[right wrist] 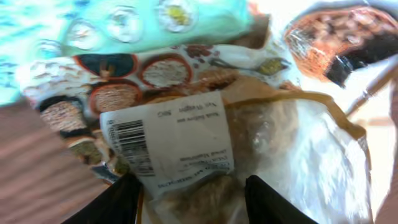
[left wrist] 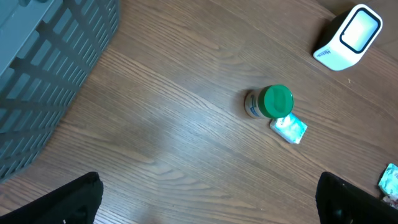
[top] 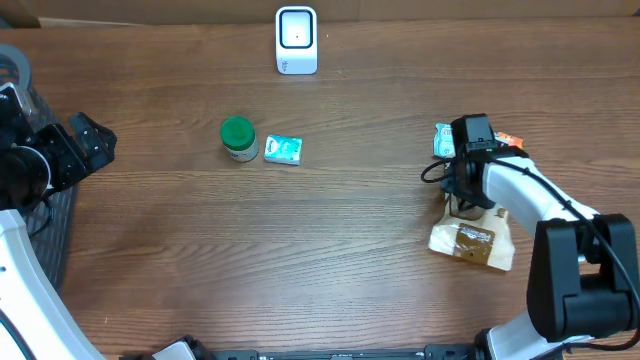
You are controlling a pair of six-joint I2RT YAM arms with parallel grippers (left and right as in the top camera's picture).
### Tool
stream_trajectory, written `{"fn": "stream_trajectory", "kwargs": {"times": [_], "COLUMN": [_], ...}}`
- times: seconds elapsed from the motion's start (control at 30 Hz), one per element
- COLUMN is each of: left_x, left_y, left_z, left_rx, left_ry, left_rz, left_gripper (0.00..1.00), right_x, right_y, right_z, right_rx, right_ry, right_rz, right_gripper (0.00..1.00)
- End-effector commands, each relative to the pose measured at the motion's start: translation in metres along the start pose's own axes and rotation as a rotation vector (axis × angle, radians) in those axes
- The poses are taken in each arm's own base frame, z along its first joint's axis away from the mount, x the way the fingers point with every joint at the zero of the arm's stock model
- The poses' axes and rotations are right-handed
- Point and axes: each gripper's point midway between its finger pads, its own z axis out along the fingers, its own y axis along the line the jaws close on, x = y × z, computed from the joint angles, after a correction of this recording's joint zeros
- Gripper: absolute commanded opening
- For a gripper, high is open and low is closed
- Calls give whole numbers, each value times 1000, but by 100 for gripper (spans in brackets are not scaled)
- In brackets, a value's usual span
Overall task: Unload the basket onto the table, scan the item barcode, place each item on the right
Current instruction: 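Open the right gripper and withdraw it from the pouch, then reach the right gripper to the small teal wipes pack and grasp it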
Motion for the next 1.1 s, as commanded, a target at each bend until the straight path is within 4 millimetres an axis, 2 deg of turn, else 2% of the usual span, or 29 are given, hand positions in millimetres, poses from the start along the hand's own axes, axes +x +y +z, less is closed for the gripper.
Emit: {"fn": "stream_trajectory", "kwargs": {"times": [0.0,0.07,0.1,0.17,0.23,0.3,0.43,0.47,0.57,0.67,0.73,0.83,0.97,1.07], "left_x": [-3,-3,-3,-3,-3,-3,-3,-3,-3,-3,-3,-3,-3,-3], "left_y": [-2,-2,-2,-2,-2,-2,-2,-2,-2,-2,-2,-2,-2,-2], "left_z": [-3,-3,-3,-3,-3,-3,-3,-3,-3,-3,-3,-3,-3,-3], "left_rx": [12,12,12,12,12,12,12,11,12,12,12,12,12,12], "left_ry": [-11,-11,-11,-11,-11,-11,-11,-11,-11,-11,-11,-11,-11,-11], "left_rz": [20,20,20,20,20,20,20,20,20,20,20,20,20,20], "left_gripper": [100,99,100,99,99,100,99,99,100,100,99,100,100,100], "right_x": [-19,-33,-44,-52,-55,-54,-46,-44,-38,-29,-20,-8,6,23], "right_y": [-11,-7,7,22,38,55,106,119,144,180,215,247,277,293], "right_z": [-5,-21,-44,-72,-102,-125,-161,-164,-163,-163,-160,-154,-140,-128], "right_rx": [29,-11,-100,-196,-306,-423,-737,-786,-802,-811,-799,-772,-727,-727], "right_ry": [3,2,6,20,53,83,124,123,105,83,49,7,-31,-4], "right_rz": [-56,-86,-149,-187,-195,-196,-224,-229,-219,-230,-210,-170,-116,-100], "right_gripper": [53,53,57,63,71,72,69,67,65,63,63,63,60,51]}}
